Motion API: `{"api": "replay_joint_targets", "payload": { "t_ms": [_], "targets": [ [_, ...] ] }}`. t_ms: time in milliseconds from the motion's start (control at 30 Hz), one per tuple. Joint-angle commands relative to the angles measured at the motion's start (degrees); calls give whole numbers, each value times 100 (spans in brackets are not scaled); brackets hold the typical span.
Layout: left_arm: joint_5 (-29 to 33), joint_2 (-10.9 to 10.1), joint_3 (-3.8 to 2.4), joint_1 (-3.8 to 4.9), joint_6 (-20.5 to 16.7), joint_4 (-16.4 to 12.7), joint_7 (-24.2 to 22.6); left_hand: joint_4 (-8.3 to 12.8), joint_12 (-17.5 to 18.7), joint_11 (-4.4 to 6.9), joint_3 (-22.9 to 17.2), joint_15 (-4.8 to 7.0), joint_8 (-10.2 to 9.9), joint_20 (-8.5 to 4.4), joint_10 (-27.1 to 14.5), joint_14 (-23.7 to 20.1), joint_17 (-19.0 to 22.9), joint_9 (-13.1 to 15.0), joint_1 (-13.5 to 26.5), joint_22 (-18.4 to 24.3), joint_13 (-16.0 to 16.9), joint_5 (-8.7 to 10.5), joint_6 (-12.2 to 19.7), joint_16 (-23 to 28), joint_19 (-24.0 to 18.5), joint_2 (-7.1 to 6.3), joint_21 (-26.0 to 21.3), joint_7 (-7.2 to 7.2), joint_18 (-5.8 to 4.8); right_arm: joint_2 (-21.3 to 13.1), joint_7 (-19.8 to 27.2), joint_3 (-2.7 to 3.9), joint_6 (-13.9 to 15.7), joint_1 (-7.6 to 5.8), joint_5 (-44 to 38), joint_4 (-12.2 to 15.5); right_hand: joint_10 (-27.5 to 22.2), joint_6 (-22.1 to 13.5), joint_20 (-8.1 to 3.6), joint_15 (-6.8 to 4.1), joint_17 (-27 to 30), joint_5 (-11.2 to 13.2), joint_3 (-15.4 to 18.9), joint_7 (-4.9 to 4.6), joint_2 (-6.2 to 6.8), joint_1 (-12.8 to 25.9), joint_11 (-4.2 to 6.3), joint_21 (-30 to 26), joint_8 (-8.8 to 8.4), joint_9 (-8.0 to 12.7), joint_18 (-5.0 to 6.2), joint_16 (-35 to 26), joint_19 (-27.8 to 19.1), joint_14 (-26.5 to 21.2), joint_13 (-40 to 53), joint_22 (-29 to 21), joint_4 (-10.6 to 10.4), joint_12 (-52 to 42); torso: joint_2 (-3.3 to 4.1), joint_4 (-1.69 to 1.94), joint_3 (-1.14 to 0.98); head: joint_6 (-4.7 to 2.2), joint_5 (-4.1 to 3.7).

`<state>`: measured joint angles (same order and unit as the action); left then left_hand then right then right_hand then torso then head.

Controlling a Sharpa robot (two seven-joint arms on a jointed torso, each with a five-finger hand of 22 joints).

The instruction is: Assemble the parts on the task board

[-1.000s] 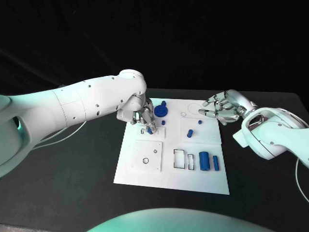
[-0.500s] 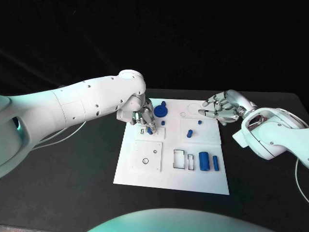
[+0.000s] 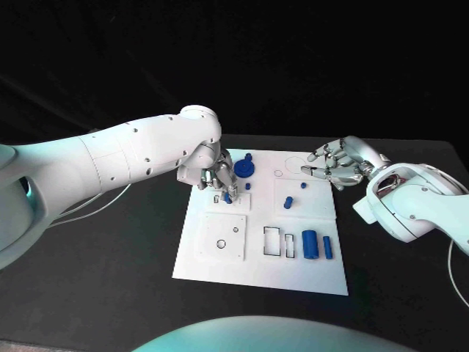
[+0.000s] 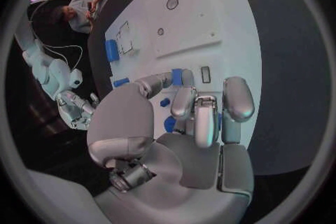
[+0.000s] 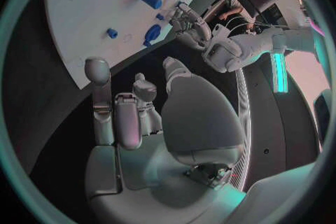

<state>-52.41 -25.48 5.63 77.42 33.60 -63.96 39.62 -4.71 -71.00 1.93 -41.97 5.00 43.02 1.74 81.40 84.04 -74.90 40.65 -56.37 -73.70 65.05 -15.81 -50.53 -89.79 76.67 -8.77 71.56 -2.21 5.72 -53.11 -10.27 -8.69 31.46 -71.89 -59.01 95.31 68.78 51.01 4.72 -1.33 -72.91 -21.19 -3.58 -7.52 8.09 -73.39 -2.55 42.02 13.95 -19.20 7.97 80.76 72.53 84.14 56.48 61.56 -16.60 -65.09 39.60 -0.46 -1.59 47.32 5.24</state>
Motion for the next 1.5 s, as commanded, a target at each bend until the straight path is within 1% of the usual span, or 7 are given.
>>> {"api": "replay_joint_targets", "payload": {
  "t_ms": [33, 367, 633, 833, 1133, 1333, 1500],
  "targets": [
    [6, -1, 19, -27, 151, 9, 149, 6, 7, 42, -65, 13, -29, -16, -1, 596, -1510, -12, 75, -5, -10, 34, -54, -21, 10, 3, -36, 83, -46, -1, 35, 0, -68, 3, -32, 10, -31, -37, -2, -9, 2, 30, 6, 13, 24, 53, -16, -18, 38, -5, 111, -25, -31, 130, -5, -8, -18, 26, 1, -4, 0, 4, -1],
    [9, 1, 20, -27, 205, 16, 150, -92, 17, 38, -15, 12, -66, -20, -20, 596, -1510, -30, 223, -4, -25, 117, -61, -21, 7, 13, -55, 79, -44, -3, 36, 0, -69, 3, -20, 10, -33, -40, -2, -9, 10, 44, 18, 13, 26, 72, -16, -37, 39, -7, 113, -33, -29, 130, -16, -20, -19, 32, -1, -5, -4, 12, -12],
    [5, 4, 20, -28, 251, 21, 151, -232, 24, 29, 30, 5, -104, -19, -41, 596, -1510, -48, 424, -1, -39, 197, -65, -21, 0, 38, -82, 67, -42, 0, 40, 0, -80, 3, -19, 10, -34, -42, -2, -9, 2, 56, 24, 13, 30, 74, -15, -46, 39, -8, 113, -30, -27, 133, -20, -25, -16, 34, -1, -8, -8, 14, -15],
    [0, 1, 21, -28, 282, 28, 152, -249, 26, 27, 32, 5, -106, -19, -44, 596, -1510, -49, 450, -5, -42, 205, -69, -21, 3, 43, -81, 66, -42, 3, 38, 0, -86, 3, -18, 5, -34, -42, -2, -9, 2, 56, 24, 13, 30, 74, -15, -46, 39, -8, 113, -30, -27, 133, -20, -25, -16, 34, 0, -2, -7, 15, -19],
    [-3, -4, 23, -28, 302, 65, 155, -275, 18, 28, 32, 3, -107, -17, -42, 596, -1510, -50, 490, -8, -35, 212, -83, -21, 5, 57, -82, 68, -43, 13, 40, 0, -96, 3, -18, -6, -26, -44, -2, -9, 15, 66, 30, 13, 32, 79, -15, -55, 39, -9, 114, -40, -26, 130, -12, -30, -15, 27, -2, -3, -1, 15, -13],
    [-3, -4, 23, -27, 313, 71, 155, -10, 4, 53, -136, 20, -96, -20, -39, 596, -1510, -27, 285, -23, -26, 129, -78, -21, 13, 112, -92, 96, -43, 15, 40, 0, -98, 3, -18, -8, -26, -44, -2, -9, 15, 66, 30, 13, 32, 79, -15, -55, 39, -9, 114, -40, -26, 130, -12, -30, -15, 27, 1, -2, -3, 15, -15],
    [-3, -5, 23, -27, 332, 71, 156, 62, 5, 54, -145, 20, -90, -20, -39, 596, -1510, -18, 244, -27, -31, 137, -78, -21, 15, 84, -95, 97, -44, 15, 39, 0, -101, 3, -34, -8, -26, -44, -2, -9, 15, 66, 30, 13, 32, 79, -15, -55, 39, -9, 114, -40, -26, 130, -12, -30, -15, 27, -1, -2, -3, 14, -12]
  ]
}}
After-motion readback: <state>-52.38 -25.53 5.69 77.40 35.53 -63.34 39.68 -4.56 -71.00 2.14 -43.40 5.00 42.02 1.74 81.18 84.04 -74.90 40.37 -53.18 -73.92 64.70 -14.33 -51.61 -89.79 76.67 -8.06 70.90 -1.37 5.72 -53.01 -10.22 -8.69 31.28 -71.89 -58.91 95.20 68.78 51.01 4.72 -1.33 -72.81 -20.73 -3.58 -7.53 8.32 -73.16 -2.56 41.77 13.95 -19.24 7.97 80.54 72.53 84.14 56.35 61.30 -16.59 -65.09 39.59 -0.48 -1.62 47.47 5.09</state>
